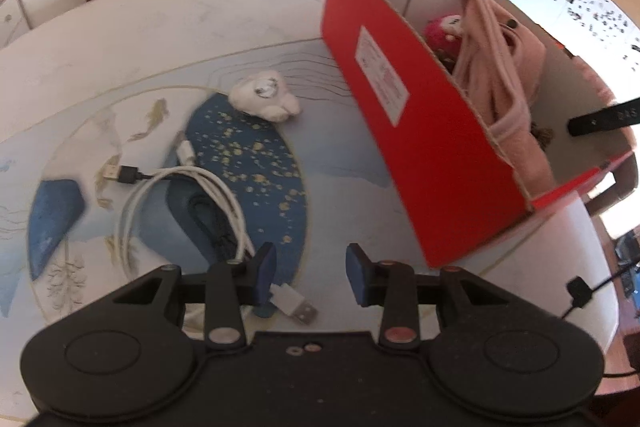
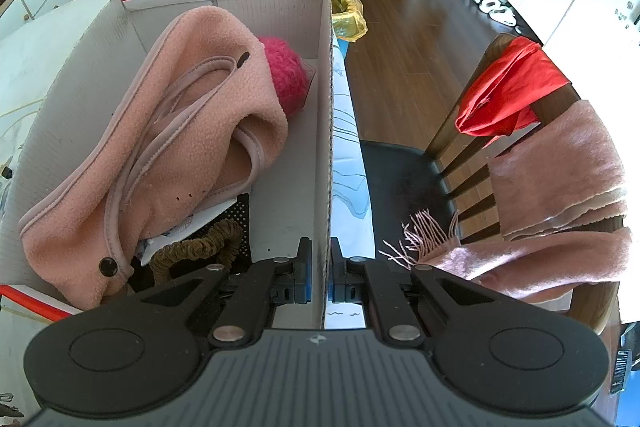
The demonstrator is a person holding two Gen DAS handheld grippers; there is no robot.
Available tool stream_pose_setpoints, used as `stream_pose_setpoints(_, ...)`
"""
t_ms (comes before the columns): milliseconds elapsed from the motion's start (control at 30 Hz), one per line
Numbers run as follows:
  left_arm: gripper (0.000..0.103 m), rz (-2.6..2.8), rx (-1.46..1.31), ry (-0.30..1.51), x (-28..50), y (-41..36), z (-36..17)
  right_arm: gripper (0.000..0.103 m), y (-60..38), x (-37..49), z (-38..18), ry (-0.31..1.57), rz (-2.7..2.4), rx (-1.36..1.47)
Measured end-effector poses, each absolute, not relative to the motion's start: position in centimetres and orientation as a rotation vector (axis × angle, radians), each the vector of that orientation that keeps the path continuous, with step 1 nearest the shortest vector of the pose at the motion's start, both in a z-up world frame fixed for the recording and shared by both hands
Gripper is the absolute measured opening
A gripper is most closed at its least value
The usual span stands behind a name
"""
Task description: Organize objects
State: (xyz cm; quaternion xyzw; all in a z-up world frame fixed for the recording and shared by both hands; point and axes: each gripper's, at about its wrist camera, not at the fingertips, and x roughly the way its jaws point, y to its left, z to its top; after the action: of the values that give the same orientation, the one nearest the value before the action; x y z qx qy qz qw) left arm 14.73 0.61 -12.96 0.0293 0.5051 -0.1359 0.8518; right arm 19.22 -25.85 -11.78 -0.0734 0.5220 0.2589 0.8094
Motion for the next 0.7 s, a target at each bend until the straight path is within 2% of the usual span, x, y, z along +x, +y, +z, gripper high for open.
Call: stream_pose_setpoints(700,0.036,-0.03,0.145,0.996,14.3,4.1,-13.1,0.007,-25.9,19.2,-11.9,1.117,0.558,-0.156)
